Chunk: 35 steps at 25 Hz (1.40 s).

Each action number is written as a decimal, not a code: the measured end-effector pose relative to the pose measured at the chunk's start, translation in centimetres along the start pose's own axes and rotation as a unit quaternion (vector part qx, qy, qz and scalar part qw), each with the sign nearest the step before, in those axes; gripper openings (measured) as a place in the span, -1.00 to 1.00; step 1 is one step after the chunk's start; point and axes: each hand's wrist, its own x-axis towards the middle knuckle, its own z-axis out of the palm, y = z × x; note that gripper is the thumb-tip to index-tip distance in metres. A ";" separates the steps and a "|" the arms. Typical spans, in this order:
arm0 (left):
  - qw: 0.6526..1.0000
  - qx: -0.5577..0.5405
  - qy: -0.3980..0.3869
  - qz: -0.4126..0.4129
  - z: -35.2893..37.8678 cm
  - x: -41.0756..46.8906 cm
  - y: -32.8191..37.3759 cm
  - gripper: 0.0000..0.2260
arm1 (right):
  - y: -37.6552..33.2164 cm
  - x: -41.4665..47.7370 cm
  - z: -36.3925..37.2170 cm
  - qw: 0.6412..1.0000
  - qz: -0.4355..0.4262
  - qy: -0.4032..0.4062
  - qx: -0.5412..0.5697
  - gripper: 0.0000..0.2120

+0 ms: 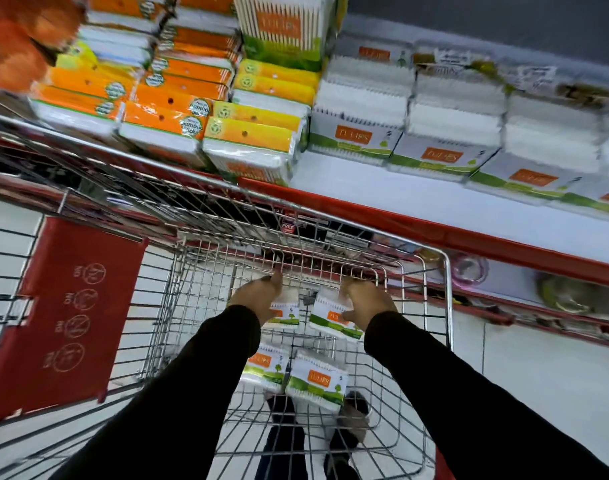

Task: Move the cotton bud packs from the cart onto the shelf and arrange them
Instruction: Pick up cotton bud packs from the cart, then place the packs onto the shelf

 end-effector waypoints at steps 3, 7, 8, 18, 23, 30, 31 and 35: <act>0.999 -0.029 0.042 -0.015 -1.5 -2.4 0.5 -0.46 | -0.7 -2.4 -1.5 1.000 0.000 0.022 0.006 -0.48; 0.992 -0.047 0.114 -0.039 -6.0 -7.8 2.2 -0.57 | -1.8 -7.7 -5.4 0.997 -0.012 0.078 -0.011 -0.62; 0.989 -0.050 0.130 -0.040 -7.4 -9.5 2.8 -0.59 | -2.0 -9.4 -6.7 0.995 -0.015 0.098 -0.005 -0.64; 0.942 -0.053 0.327 0.044 -19.9 -17.7 9.8 -0.54 | 0.7 -22.1 -21.7 0.950 0.041 0.305 0.055 -0.51; 0.934 0.008 0.354 0.046 -24.5 -13.3 12.3 -0.52 | 1.0 -19.1 -25.3 0.933 0.036 0.359 0.006 -0.52; 0.954 0.041 0.293 0.041 -23.9 -8.6 11.8 -0.45 | -0.1 -13.5 -24.2 0.952 0.006 0.303 -0.053 -0.49; 0.955 0.045 0.289 0.042 -23.5 -8.3 11.7 -0.45 | -0.2 -13.3 -23.8 0.952 0.003 0.300 -0.058 -0.49; 0.944 0.031 0.323 0.053 -22.5 -8.7 11.2 -0.39 | -0.3 -13.7 -23.0 0.949 -0.026 0.312 -0.049 -0.48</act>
